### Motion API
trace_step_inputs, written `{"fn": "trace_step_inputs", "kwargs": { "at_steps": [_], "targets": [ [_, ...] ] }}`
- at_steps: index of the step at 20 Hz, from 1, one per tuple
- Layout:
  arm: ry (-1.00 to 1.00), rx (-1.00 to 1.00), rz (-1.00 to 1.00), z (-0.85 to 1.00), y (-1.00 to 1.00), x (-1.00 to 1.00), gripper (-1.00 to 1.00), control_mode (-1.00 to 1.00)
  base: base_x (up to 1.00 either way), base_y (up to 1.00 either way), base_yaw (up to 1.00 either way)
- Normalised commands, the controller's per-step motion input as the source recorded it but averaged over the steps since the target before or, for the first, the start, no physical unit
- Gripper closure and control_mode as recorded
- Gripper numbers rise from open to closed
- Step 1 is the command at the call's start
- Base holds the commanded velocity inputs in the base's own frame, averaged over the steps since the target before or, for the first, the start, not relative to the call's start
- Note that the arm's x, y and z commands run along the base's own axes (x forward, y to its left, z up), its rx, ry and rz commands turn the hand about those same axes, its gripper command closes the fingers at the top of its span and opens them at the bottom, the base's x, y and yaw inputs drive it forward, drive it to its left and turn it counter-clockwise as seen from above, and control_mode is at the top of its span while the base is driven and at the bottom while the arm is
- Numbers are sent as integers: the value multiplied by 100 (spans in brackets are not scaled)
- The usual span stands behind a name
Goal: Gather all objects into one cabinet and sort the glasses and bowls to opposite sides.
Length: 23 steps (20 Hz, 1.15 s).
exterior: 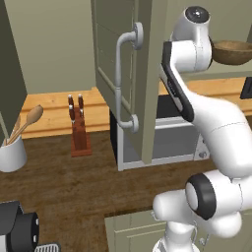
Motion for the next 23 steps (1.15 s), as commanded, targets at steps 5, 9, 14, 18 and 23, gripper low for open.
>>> {"fn": "trace_step_inputs", "kwargs": {
  "at_steps": [5,9,14,18,23],
  "targets": [
    [-12,0,0,13,0,-100,-100,-100,0,0,0],
    [-5,0,0,1,0,-100,-100,-100,0,0,0],
    [0,0,0,31,-8,-100,-100,-100,0,0,0],
    [5,0,1,43,-17,-100,-100,-100,0,0,0],
    [1,0,0,16,-4,-100,-100,-100,0,0,0]
  ]
}}
